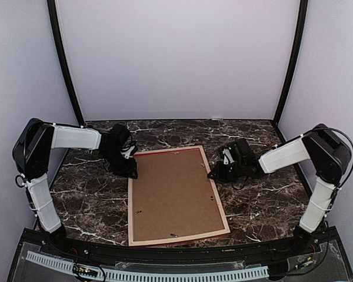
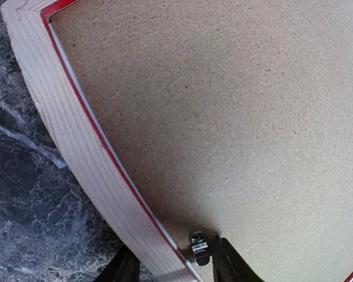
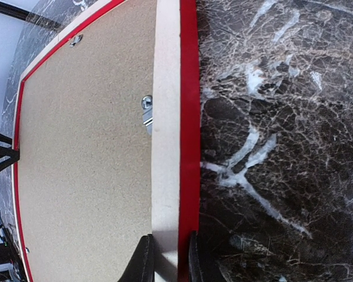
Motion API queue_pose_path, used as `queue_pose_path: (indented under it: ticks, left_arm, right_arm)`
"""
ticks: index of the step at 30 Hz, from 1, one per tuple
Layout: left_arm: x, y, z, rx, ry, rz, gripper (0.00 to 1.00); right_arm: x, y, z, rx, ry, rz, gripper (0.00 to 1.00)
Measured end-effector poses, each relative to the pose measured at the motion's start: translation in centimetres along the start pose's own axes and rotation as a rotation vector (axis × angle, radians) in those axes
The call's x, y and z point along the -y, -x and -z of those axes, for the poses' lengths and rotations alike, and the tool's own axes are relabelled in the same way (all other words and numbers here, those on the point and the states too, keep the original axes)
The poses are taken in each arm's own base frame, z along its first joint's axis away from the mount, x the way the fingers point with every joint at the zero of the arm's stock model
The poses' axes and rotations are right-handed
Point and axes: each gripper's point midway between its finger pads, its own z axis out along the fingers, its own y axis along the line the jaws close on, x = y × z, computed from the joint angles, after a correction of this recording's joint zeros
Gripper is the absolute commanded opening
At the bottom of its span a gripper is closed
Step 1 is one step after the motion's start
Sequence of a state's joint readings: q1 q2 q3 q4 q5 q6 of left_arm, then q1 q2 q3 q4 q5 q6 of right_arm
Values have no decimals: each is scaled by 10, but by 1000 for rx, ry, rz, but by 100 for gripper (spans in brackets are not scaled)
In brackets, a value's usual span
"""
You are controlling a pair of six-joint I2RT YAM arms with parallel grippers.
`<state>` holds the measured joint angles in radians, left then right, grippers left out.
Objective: Put the photo into the frame
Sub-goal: Press the fastener onto the backboard.
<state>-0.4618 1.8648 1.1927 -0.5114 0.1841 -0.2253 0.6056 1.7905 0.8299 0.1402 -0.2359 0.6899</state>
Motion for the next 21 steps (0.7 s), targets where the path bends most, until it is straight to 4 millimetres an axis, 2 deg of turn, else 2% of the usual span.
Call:
queue_pose_path:
  ticks: [17,21]
  left_arm:
    - [-3,1,2,-1,54,-7,25]
    - [-2,1,2,-1,48,-2,18]
  right_arm:
    - [0,0,0,4,3,1,0]
    - [0,0,0,5,5,1,0]
